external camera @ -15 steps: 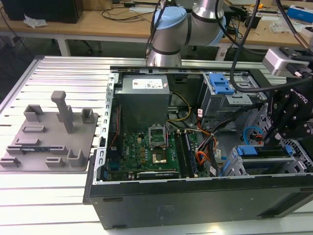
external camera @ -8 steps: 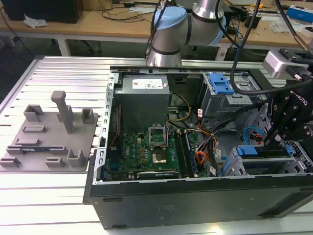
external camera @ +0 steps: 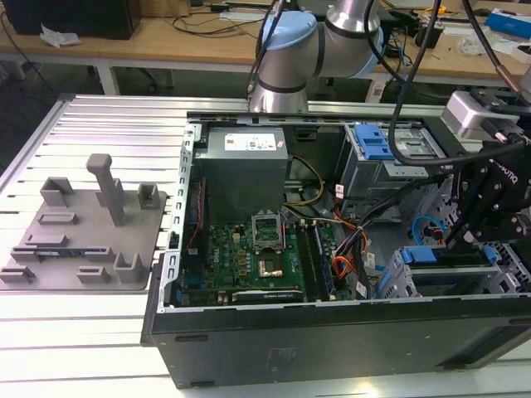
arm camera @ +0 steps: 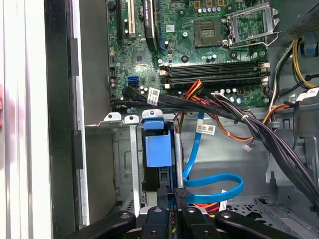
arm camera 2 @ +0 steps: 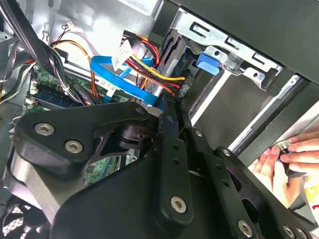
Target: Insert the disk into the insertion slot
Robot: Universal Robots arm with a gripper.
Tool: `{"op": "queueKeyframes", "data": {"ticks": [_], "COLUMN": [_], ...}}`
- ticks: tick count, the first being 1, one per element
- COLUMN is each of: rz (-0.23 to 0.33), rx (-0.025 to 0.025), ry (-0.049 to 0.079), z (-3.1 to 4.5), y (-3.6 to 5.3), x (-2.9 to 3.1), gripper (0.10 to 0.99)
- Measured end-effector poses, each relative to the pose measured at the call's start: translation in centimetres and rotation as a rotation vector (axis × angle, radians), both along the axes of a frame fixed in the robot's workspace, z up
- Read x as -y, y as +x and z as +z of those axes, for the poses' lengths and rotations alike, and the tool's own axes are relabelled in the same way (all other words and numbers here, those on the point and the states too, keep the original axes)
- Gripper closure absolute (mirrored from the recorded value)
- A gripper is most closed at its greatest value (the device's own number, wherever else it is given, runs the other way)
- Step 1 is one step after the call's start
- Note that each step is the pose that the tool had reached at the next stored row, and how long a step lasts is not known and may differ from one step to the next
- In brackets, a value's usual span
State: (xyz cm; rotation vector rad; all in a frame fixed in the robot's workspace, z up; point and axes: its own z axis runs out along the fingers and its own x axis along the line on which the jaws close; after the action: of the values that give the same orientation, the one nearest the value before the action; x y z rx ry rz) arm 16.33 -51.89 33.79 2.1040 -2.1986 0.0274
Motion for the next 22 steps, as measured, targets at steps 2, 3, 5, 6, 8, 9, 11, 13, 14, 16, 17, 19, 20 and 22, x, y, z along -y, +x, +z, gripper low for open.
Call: {"op": "queueKeyframes", "data": {"ticks": [2,3,5,6,8,9,11,13,14,16,17,19,20,22], "rz": [0.0,0.0,0.0,0.0,0.0,0.0,0.0,0.0,0.0,0.0,0.0,0.0,0.0,0.0], "rx": [0.0,-0.0007,-0.0002,-0.0002,-0.0001,-0.0002,0.0013,0.0206,0.0381,0.0721,0.0724,0.0726,0.0729,0.0734], "ry": [0.001,0.003,0.002,0.001,0.001,0.001,0.0,-0.002,-0.003,-0.004,-0.004,-0.004,-0.004,-0.004], "z": [-0.35,-0.41,0.13,0.9,1.83,2.7,4.0,4.38,4.39,4.38,4.38,4.38,4.38,4.38], "y": [-0.26,-0.36,-0.46,-0.46,-0.49,-0.54,-0.91,-1.24,-1.39,-2.11,-2.11,-2.11,-2.12,-2.13], "x": [-0.01,-0.01,0.0,0.0,-0.01,-0.04,-0.15,-0.22,-0.22,-0.24,-0.24,-0.24,-0.24,-0.24], "gripper": [0.922,0.91,0.784,0.784,0.784,0.784,0.867,0.98,0.98,0.98,0.98,0.98,0.98,0.98]}}
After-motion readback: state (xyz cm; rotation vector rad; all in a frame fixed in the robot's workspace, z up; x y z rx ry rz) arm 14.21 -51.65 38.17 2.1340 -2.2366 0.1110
